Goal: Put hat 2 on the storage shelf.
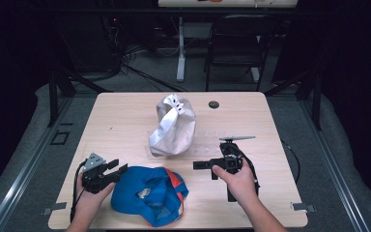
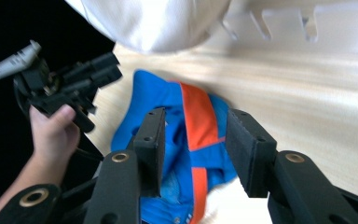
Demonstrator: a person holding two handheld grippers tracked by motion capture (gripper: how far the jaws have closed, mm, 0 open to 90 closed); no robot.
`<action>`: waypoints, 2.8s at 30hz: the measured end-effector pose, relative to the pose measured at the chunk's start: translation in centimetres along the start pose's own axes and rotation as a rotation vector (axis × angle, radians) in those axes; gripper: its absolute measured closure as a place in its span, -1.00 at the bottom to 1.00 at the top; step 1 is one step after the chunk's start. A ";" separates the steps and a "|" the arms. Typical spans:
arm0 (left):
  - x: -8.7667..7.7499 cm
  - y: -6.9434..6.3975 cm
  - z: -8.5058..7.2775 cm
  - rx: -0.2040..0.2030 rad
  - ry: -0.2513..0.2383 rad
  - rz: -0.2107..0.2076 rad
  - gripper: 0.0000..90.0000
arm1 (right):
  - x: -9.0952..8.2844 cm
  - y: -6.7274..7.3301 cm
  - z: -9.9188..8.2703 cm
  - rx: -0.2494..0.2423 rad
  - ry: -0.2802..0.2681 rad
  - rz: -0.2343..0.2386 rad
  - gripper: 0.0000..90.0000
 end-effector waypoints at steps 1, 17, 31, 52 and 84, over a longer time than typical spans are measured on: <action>0.0 0.0 0.0 0.001 0.003 -0.001 0.20 | 0.2 -0.3 -0.6 0.003 0.004 -0.001 0.30; -0.8 0.2 -1.2 0.006 0.015 0.024 0.20 | 2.9 -2.9 -6.4 -0.020 0.101 0.046 0.30; -2.2 1.3 -2.7 -0.019 0.026 0.074 0.19 | 6.6 -3.6 -8.7 0.003 0.222 0.088 0.29; -2.7 1.9 -2.9 -0.031 0.022 0.088 0.19 | 7.3 -4.0 -8.9 0.119 0.211 0.167 0.70; -0.4 0.4 -1.2 0.019 0.016 0.025 0.19 | -0.4 -3.7 -7.0 0.155 0.035 0.144 0.72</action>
Point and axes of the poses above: each handheld gripper's, and its own axes: x roughly forward along the jaws, z roughly out of its top, y roughly to its left, the point moved 2 cm from there along x, roughly forward along the jaws, and after that the axes turned 11 degrees about z, right-handed, at the moved point
